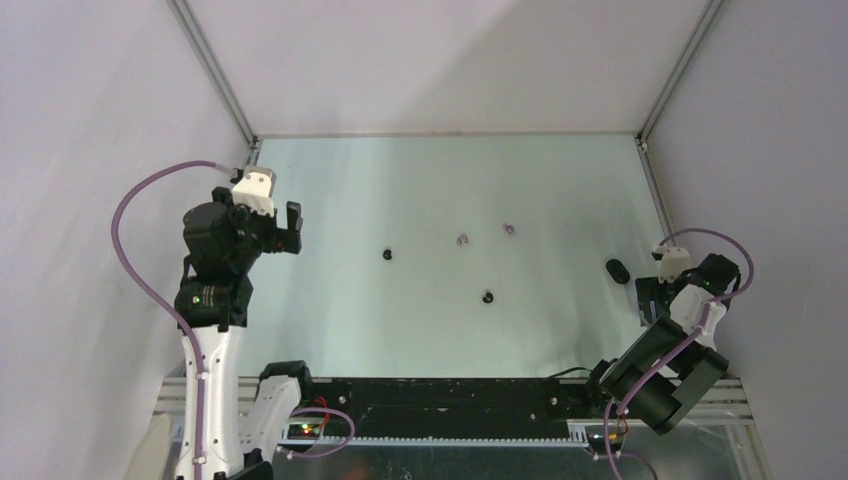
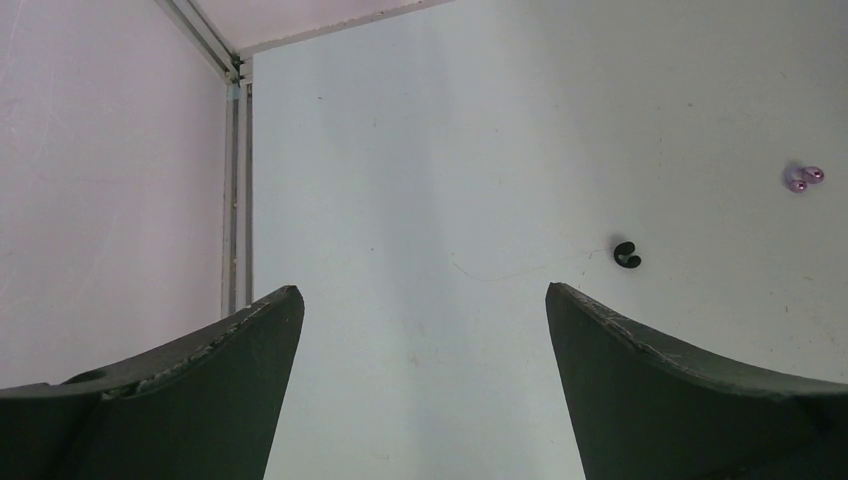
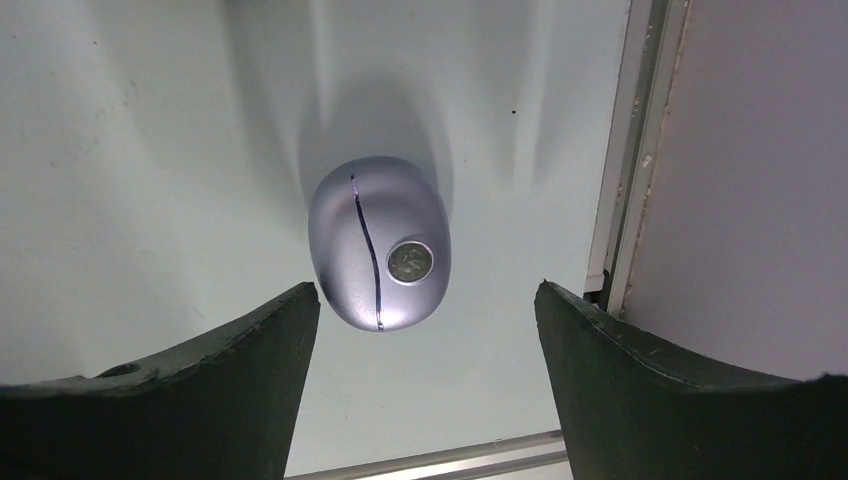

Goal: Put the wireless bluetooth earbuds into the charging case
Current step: Move the charging case to the center of the board, then pick up the charging case at the center of the board.

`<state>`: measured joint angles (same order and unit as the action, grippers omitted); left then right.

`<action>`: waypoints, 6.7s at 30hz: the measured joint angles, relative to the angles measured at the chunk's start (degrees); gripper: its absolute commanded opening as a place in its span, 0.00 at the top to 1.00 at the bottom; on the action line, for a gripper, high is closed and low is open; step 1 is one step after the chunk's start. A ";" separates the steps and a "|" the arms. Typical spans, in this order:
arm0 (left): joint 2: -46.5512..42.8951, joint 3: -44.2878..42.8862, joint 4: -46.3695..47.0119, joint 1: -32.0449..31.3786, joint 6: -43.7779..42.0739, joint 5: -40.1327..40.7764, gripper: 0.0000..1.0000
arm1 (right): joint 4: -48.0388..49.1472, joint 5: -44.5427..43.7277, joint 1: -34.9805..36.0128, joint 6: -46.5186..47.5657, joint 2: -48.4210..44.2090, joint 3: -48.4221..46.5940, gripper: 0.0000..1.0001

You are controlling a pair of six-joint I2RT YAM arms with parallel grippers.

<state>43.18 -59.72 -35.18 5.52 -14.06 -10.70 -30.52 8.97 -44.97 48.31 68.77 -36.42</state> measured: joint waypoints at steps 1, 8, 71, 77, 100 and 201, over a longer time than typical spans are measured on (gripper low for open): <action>0.02 0.00 0.00 0.00 0.00 0.00 0.01 | -0.02 0.15 0.00 -0.07 -0.20 0.00 0.16; 1.16 0.07 0.35 0.00 0.02 0.00 0.01 | 0.26 0.66 0.00 -0.22 -1.01 0.50 0.16; -1.16 2.38 2.73 -1.70 0.50 -0.83 0.01 | -3.78 -9.14 73.26 -33.46 23.67 -32.15 0.55; -1.14 2.64 3.04 -1.77 0.50 0.00 0.01 | -2.51 -8.98 76.32 -37.42 32.13 -32.68 0.56; 0.17 2.73 3.41 -1.77 0.50 0.63 0.01 | -4.76 -0.81 67.17 -40.65 36.70 -33.42 0.07; -1.11 3.74 4.24 -1.77 0.48 0.63 0.01 | -14.51 6.97 75.17 -16.83 27.02 -42.36 0.07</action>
<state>42.06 -55.99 -30.94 3.75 -13.58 -10.07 -45.04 15.94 30.20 31.48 95.79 -78.78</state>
